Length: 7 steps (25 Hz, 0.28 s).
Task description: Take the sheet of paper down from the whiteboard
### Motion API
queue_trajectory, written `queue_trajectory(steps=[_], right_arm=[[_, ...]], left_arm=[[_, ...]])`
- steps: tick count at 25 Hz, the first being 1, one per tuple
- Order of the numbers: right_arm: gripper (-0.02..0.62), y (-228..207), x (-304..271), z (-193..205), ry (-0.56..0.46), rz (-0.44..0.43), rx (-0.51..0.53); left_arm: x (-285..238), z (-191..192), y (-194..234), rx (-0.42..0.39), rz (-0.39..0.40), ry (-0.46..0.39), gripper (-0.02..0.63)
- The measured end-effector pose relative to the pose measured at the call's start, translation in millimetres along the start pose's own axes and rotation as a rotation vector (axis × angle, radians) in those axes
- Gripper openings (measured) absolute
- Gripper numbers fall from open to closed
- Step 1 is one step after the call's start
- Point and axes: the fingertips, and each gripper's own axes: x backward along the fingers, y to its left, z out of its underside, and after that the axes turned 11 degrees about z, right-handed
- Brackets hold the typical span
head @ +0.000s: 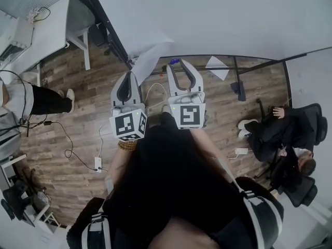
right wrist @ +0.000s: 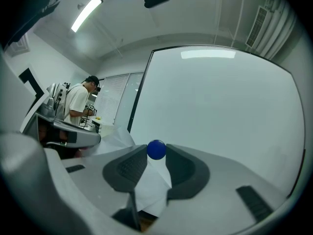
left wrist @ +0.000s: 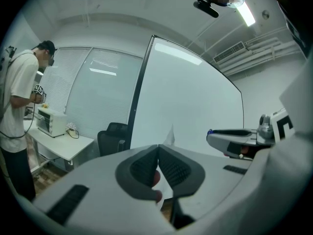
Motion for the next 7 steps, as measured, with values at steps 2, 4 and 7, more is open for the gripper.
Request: queue_trajectory(steps=[2, 4, 7], right_arm=[[0.118, -0.7, -1.1, -0.1, 0.002, 0.004, 0.002], [0.117, -1.5, -2.3, 1.0, 0.004, 0.005, 0.006], [0.118, -3.1, -4.2, 2.7, 0.001, 0.003, 0.008]], left_arm=[[-0.4, -2.6, 0.4, -0.005, 0.001, -0.004, 0.012], [-1.7, -3.7, 0.5, -0.009, 0.002, -0.008, 0.012], [-4.2, -4.5, 0.3, -0.012, 0.002, -0.013, 0.012]])
